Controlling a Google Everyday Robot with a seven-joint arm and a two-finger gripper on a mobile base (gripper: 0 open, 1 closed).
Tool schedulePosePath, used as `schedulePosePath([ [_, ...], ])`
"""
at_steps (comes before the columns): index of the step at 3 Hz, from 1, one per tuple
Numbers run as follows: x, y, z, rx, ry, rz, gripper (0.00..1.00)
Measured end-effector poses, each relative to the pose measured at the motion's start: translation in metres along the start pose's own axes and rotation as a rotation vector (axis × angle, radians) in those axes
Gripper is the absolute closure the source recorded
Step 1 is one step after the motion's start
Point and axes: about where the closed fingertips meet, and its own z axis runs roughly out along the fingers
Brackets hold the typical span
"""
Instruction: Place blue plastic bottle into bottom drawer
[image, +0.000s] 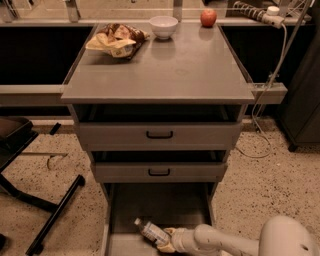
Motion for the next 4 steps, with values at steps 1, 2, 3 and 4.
schedulePosePath([
  [1, 0.0002, 0.0006, -0.0005, 0.000, 0.012, 0.002, 1.00],
  [2, 0.0023, 0.0026, -0.0010, 0.009, 0.048, -0.002, 1.00],
  [3, 0.0016, 0.0027, -0.0017, 0.009, 0.048, -0.002, 0.81],
  [4, 0.0016, 0.0027, -0.0017, 0.008, 0.048, -0.002, 0.58],
])
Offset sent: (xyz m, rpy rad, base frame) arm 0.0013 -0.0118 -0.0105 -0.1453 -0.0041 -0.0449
